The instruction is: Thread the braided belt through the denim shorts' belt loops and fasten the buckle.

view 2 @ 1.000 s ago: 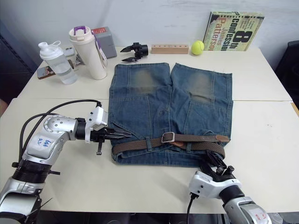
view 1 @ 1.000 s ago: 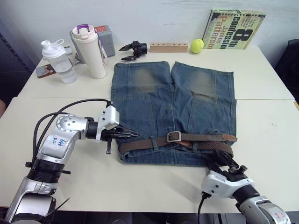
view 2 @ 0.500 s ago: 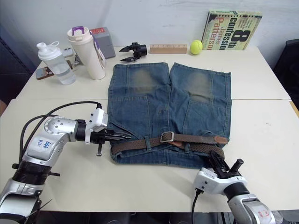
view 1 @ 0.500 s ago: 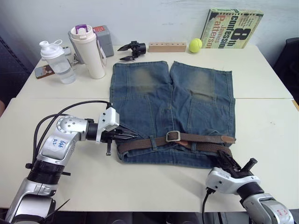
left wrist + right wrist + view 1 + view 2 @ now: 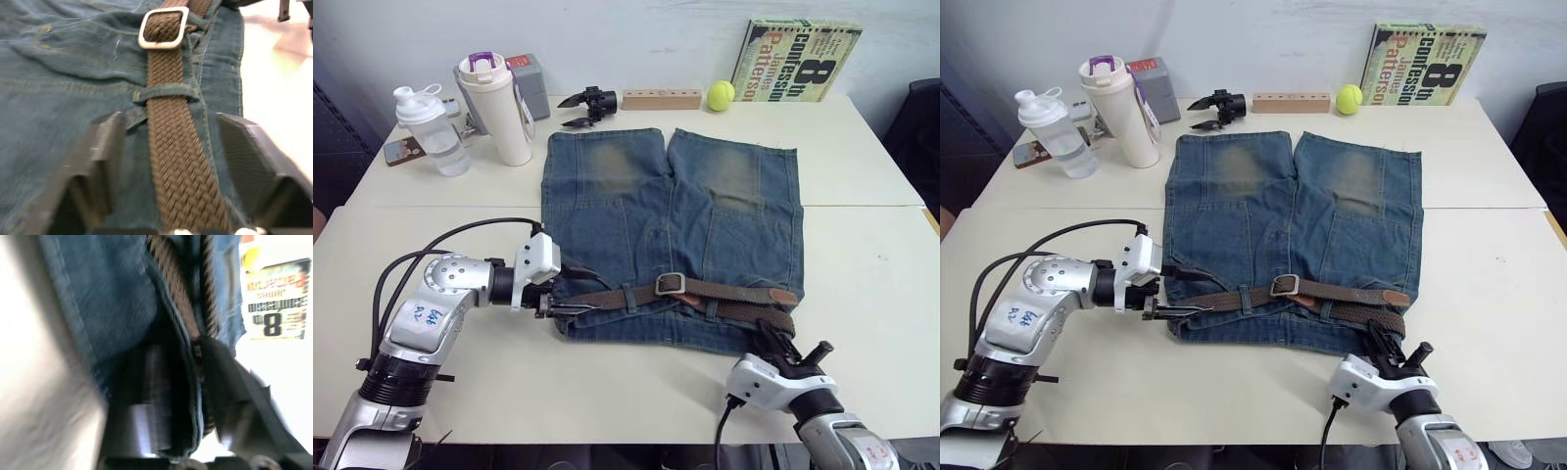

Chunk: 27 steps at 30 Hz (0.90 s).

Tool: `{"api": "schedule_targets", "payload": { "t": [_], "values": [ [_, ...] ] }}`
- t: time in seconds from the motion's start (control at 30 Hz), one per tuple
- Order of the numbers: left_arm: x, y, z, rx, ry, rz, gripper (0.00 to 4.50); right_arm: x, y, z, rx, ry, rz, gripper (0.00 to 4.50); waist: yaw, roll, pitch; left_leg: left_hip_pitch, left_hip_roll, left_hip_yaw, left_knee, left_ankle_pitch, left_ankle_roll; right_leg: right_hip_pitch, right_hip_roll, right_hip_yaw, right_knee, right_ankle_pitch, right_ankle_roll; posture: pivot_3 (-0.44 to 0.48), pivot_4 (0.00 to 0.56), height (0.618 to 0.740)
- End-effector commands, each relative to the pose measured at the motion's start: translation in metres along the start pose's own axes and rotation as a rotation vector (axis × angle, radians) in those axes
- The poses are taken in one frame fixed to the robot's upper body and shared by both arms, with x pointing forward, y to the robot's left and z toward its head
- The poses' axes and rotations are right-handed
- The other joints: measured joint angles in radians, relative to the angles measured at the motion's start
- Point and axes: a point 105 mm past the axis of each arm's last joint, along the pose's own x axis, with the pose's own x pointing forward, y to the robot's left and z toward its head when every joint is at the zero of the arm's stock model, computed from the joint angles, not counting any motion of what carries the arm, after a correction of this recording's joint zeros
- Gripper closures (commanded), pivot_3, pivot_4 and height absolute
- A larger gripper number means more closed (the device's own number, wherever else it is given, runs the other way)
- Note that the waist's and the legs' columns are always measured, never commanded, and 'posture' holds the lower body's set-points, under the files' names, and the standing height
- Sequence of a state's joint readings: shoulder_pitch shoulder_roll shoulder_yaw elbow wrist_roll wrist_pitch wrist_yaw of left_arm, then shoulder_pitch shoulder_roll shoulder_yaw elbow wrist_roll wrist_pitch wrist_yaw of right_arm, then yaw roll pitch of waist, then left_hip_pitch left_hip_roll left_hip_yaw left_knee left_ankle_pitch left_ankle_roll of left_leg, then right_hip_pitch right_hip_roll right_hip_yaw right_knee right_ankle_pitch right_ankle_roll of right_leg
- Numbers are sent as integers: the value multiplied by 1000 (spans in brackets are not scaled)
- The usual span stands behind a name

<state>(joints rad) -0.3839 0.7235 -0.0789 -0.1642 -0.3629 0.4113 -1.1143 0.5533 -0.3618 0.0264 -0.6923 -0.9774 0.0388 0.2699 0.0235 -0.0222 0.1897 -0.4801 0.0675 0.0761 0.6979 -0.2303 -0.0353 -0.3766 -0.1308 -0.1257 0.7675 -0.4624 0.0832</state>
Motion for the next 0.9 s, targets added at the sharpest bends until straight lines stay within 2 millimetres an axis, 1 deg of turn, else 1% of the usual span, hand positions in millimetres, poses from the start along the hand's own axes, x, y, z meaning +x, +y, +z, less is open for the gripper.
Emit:
{"api": "schedule_targets", "payload": {
  "t": [0.03, 0.13, 0.37, 0.4, 0.47, 0.5, 0.53, 0.63, 0.8, 0.9],
  "values": [
    [-5, 0, 10, 31, -19, 15, 41, 0, 2, 4, -13, -13, 2, 2891, 0, 0, 0, 0, 0, 0, 0, 0, 0, 0, 0, 0, 0, 0, 0, 0, 150, 657],
    [-5, 0, 8, 30, -12, 14, 41, 1, 4, 7, -23, -21, -4, 2891, -1, 0, 0, 0, 0, 0, 0, 0, 0, 0, 0, 1, 0, 0, 0, 0, 150, 657],
    [-5, -1, 7, 33, -7, 14, 41, 1, 1, 8, -23, -10, -38, 2891, 0, 0, 0, 0, 0, 0, 0, 0, 0, 0, 0, 5, 0, 0, 0, 0, 150, 657],
    [-4, -2, 7, 34, -5, 12, 8, 1, 2, 8, -24, -10, -36, 3137, 0, 0, 0, 0, 0, 0, 0, 0, 0, 0, 0, 5, 0, 0, 0, 0, 150, 657],
    [-4, -1, 7, 43, -2, 18, 0, 1, 3, 8, -24, -4, -34, 3789, 0, 0, 0, 0, 0, 0, 0, 0, 0, 0, 0, 5, 0, 0, 0, 0, 150, 657],
    [-4, -1, 7, 41, -3, 24, 0, 1, 2, 6, -25, 3, -45, 4193, 0, 0, 0, 0, 0, 0, 0, 0, 0, 0, 0, 5, 0, 0, 0, 0, 150, 657],
    [-5, 0, 7, 39, -4, 29, 0, 1, 1, 6, -25, 8, -53, 4466, 0, 0, 0, 0, 0, 0, 0, 0, 0, 0, 0, 5, 0, 0, 0, 0, 150, 657],
    [-6, -1, 7, 49, 5, 30, 0, 3, 0, 7, -25, 6, -63, 4466, 0, 0, 0, 0, 0, 0, 0, 0, 0, 0, 0, 5, 0, 0, 0, 0, 150, 657],
    [-5, 0, 8, 50, 12, 23, 0, 6, 5, 7, -16, 9, -55, 4466, 0, 0, 0, 0, 0, 0, 1, 0, 0, 0, 0, 6, 0, 0, 0, 0, 150, 657],
    [-1, -1, 4, 69, 54, -31, 0, 8, 4, 11, -7, -6, -65, 4466, 0, -1, -1, 0, 0, 1, 1, 0, 0, 0, 0, 6, 0, 0, 0, 0, 150, 657]
  ]
}}
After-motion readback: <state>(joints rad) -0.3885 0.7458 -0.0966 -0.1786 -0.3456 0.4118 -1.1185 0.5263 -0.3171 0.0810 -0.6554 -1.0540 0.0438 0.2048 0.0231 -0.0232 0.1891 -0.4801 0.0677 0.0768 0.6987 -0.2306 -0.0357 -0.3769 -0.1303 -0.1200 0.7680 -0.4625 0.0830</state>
